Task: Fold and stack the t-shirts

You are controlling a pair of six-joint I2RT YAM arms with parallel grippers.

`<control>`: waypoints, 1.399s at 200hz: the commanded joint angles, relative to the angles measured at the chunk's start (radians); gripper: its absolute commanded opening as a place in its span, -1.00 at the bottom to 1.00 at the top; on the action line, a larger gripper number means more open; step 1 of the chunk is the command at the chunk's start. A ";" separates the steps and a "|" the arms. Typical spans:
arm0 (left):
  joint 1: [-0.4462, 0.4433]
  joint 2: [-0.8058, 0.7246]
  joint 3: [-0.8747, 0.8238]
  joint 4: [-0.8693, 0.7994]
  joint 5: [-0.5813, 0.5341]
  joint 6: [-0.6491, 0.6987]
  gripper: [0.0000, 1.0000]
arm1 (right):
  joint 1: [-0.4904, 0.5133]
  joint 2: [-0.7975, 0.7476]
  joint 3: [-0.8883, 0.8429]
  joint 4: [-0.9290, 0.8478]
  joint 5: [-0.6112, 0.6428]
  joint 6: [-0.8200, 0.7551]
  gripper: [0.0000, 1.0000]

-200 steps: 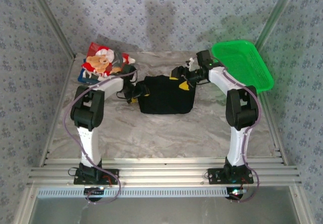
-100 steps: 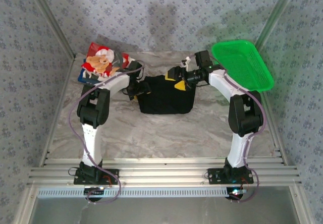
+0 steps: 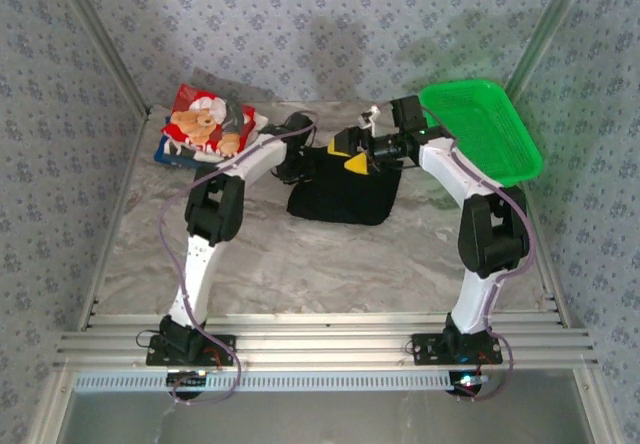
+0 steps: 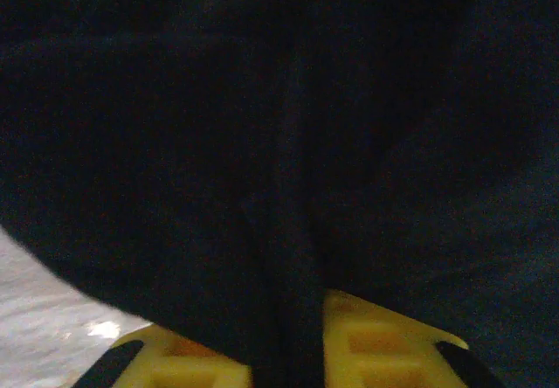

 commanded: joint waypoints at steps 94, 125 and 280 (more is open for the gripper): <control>0.084 -0.040 0.568 -0.355 -0.142 0.447 -1.00 | -0.043 -0.075 -0.057 0.034 -0.027 -0.020 1.00; 0.117 0.012 0.734 -0.417 -0.104 0.501 -1.00 | -0.044 -0.067 -0.067 0.047 -0.030 -0.007 1.00; 0.183 -0.136 0.799 -0.303 -0.125 0.628 -1.00 | -0.044 -0.023 -0.060 0.055 -0.027 0.017 1.00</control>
